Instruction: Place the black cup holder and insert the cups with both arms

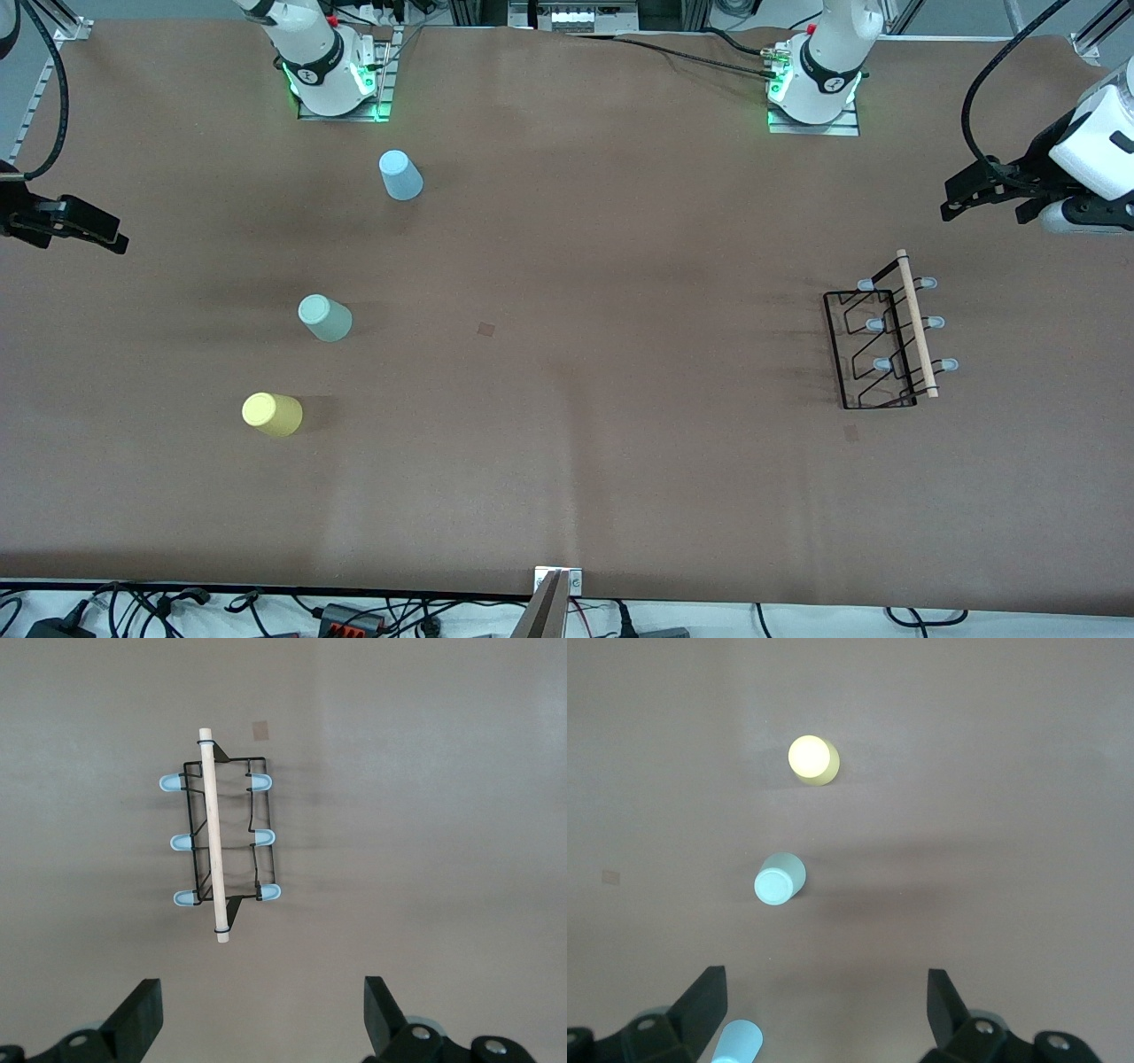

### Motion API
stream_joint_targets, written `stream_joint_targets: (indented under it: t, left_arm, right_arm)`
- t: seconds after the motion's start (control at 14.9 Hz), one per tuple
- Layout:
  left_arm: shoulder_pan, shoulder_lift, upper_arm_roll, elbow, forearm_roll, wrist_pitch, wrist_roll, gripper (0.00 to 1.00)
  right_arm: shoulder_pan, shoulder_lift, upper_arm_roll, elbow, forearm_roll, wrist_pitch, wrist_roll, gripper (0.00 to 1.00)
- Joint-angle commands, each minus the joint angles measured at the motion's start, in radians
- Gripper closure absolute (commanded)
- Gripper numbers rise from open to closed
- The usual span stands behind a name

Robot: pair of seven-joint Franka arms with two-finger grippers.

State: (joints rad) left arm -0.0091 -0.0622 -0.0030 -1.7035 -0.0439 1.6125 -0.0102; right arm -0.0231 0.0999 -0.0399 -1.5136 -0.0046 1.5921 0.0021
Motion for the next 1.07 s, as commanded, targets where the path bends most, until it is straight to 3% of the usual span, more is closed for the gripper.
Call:
stream_joint_targets:
  t: [0.0,1.01]
  left_arm:
    - [-0.006,0.007,0.003,0.024,0.018,-0.019,0.021,0.00]
    - [-0.005,0.051,0.009,0.038,0.012,-0.052,0.009,0.00]
  right_arm:
    - [0.003,0.000,0.002,0.009,0.014,-0.011,0.016,0.00]
    - [0.002,-0.002,-0.002,-0.007,0.009,-0.017,0.016,0.00]
